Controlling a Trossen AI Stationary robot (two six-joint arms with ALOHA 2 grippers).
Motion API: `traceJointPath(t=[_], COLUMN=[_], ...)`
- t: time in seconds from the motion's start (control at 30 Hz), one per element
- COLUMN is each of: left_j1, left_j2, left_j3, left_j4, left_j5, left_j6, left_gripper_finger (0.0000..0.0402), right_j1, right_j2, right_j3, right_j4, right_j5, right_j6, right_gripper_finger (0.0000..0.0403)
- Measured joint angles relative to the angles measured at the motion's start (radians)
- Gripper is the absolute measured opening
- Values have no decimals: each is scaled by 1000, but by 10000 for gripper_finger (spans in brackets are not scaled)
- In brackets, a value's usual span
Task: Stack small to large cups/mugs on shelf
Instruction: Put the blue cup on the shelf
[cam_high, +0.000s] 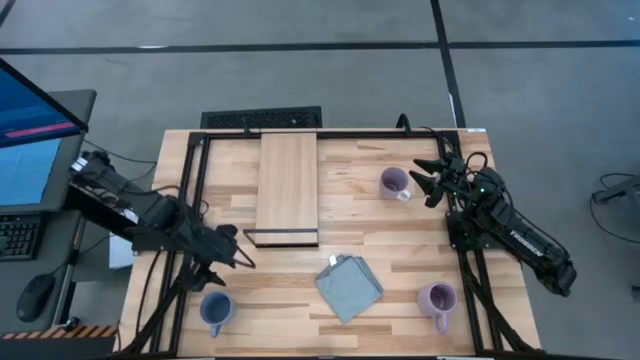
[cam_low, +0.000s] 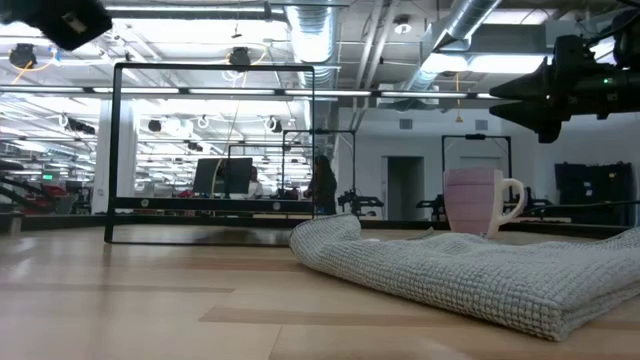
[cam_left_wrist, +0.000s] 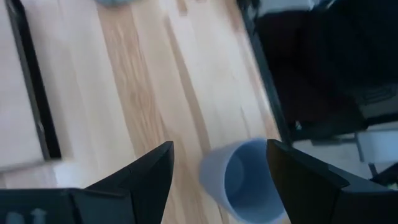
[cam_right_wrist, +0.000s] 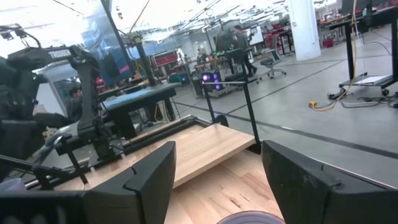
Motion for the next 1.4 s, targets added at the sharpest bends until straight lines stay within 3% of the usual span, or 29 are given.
traceJointPath(t=[0.9,1.4], left_j1=[-173,-173], left_j2=[315,347], left_j3=[0,0], left_j4=[-75,-78], left_j5=[-10,-11], left_j6=[-115,-143], left_gripper_finger=[247,247], right_j1=[0,0], right_j2=[0,0], right_j3=[0,0], right_j4=[-1,-1], right_j5=[0,0], right_j6=[79,79], right_gripper_finger=[260,260])
